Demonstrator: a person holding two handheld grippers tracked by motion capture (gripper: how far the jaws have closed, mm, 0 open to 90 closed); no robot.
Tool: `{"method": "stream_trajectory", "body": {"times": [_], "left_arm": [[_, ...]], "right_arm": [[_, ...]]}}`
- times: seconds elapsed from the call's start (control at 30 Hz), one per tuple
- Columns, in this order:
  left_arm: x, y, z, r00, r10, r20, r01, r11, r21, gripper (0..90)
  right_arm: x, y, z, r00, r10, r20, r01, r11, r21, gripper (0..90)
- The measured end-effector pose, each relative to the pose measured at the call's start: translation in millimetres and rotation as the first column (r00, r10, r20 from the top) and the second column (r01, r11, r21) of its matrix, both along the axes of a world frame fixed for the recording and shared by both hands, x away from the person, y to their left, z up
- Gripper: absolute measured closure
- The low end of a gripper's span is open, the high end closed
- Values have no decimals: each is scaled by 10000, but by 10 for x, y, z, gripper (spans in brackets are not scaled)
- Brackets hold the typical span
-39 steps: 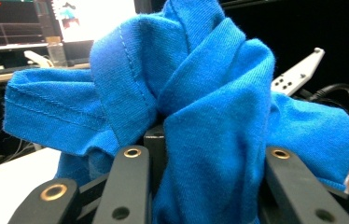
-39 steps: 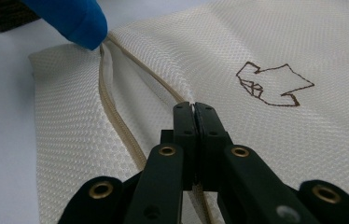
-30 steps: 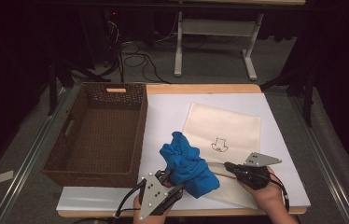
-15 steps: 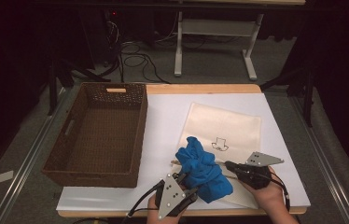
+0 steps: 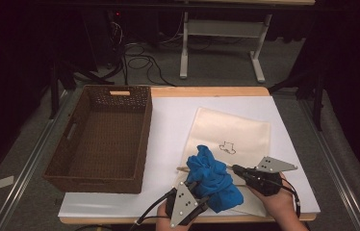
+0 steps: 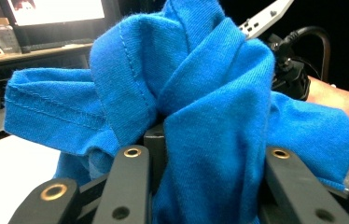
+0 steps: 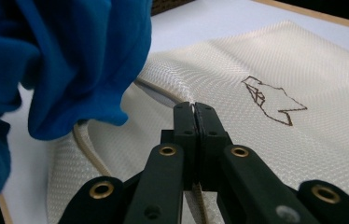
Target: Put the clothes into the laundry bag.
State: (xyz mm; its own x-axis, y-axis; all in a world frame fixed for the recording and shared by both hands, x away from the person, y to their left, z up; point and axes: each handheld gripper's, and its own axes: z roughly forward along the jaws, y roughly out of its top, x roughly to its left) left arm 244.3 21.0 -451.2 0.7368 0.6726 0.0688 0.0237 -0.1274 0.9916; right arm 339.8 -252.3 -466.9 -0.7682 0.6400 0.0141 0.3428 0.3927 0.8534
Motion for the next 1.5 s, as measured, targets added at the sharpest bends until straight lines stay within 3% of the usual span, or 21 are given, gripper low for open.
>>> {"method": "stream_trajectory", "body": {"times": [0.47,0.9,1.17,1.5], "left_arm": [[-4,-111,-92,9998,-139,-110,143,9989,449,666],[97,-352,-377,9977,38,-677,44,9928,1200,666],[185,-442,-478,9934,168,-1138,-51,9947,1024,666],[324,-544,-540,9867,423,-1570,-214,9910,1322,666]], "right_arm": [[-110,36,138,9988,209,447,-227,9989,411,900],[-144,39,204,9965,357,760,-399,9977,543,900],[-181,12,259,9962,253,836,-316,9966,758,900],[-190,13,289,9945,272,1011,-367,9950,930,900]]}}
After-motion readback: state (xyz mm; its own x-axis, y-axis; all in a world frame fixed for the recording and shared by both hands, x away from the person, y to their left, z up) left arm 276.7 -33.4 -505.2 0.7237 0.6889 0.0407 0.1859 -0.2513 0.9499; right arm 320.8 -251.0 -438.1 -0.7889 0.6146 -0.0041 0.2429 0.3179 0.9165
